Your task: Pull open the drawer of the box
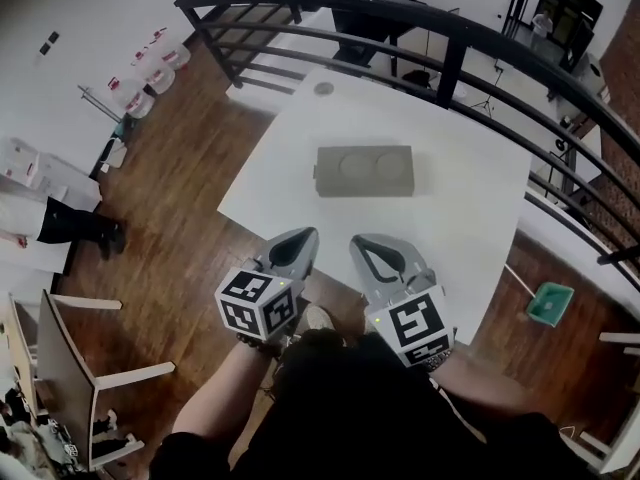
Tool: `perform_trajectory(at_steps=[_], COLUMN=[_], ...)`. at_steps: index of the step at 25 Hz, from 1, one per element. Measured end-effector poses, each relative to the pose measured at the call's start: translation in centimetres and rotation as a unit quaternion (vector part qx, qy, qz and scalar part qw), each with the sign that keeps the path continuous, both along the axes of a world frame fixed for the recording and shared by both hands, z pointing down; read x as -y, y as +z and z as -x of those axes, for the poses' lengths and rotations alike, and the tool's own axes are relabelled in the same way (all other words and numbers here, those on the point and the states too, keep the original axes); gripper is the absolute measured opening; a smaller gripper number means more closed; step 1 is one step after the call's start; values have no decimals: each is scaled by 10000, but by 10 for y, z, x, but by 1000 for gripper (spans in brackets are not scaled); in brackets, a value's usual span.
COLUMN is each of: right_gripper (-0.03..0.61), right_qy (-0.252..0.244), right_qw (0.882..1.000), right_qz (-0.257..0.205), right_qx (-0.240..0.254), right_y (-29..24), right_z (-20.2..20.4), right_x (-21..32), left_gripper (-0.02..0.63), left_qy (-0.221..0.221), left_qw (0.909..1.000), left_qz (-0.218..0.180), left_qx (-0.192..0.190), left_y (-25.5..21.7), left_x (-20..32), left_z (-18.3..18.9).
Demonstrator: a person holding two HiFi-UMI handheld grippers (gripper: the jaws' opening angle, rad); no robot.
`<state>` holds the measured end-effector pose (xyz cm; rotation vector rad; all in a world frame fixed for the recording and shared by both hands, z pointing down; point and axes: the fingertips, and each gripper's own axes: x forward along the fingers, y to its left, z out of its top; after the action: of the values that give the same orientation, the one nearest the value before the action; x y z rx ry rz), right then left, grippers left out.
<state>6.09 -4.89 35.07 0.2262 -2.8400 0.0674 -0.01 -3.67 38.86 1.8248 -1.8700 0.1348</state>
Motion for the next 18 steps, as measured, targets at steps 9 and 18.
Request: perform_trajectory(at_steps=[9,18], right_gripper=[-8,-8], right_qy=[454,1184], right_qw=[9988,9913], right_qz=[-47,72], right_qx=[-192,-567], right_y=[19,43], right_z=[22,96], right_x=[16,26], left_gripper=[17,55], left_qy=[390,1057], left_qw=[9989,9901], left_qz=[88,330], left_qx=[-247,-860], left_y=[29,72], left_x=[24,46], left_z=[34,103])
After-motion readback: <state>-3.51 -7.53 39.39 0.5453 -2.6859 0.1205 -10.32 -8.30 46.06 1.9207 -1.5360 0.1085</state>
